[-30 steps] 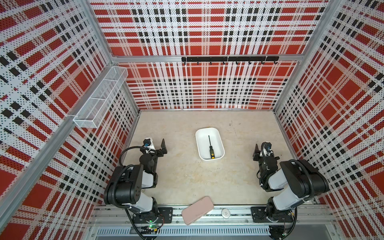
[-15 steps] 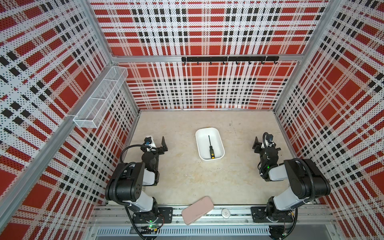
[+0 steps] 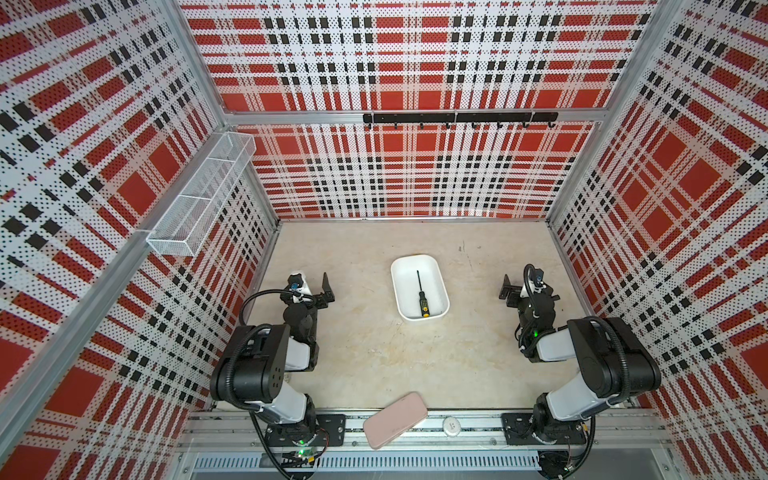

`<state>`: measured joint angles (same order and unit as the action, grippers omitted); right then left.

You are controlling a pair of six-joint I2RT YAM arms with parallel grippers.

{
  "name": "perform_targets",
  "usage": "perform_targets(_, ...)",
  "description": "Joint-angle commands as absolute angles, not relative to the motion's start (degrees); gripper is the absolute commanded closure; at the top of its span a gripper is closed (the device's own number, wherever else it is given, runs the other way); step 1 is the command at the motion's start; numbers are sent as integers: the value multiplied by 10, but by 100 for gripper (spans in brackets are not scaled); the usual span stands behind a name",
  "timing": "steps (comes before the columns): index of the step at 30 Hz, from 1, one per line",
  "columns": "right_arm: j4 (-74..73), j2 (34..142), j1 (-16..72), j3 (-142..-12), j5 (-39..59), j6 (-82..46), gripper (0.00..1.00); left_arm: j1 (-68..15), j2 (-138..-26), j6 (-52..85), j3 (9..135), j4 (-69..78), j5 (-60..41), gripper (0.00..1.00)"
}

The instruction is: Put the screwdriver in the bin

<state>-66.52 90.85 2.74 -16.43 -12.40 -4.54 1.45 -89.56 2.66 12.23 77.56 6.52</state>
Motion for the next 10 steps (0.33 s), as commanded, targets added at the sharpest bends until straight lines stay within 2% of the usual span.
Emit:
perform_targets(1,-670,902,25,-163,-122,-43,0,12,-900,19,124,791,71,2)
perform_targets(10,-669,901,25,-164,-123,-43,0,13,-901,19,125,790,71,2)
